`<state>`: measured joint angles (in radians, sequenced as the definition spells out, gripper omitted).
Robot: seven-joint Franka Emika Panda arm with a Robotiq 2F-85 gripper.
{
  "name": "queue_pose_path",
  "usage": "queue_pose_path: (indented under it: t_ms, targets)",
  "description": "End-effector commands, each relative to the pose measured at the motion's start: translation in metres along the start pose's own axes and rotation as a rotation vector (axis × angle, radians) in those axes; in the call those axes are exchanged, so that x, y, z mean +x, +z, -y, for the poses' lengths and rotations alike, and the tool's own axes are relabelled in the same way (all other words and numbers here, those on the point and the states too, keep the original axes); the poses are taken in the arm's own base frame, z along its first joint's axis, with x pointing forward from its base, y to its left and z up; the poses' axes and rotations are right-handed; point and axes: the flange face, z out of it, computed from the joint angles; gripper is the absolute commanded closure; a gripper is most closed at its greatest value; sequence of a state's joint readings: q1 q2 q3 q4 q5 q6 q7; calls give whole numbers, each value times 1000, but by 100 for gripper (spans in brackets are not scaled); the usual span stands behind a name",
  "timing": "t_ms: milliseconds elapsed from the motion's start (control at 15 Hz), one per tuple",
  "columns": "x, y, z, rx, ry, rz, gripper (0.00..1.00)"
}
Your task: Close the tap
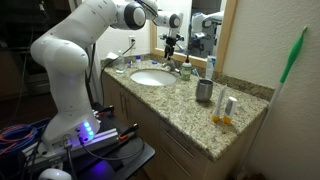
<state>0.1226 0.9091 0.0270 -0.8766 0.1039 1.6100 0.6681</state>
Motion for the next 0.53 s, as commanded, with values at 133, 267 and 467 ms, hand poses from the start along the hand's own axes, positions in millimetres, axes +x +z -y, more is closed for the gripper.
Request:
queue_pose_path:
  t_ms: [133, 267, 467]
  targets:
    - [11, 17, 6, 6, 47, -53, 0]
    - [6, 1, 6, 21, 38, -74, 0]
    - [5, -8, 8, 51, 22, -75, 0]
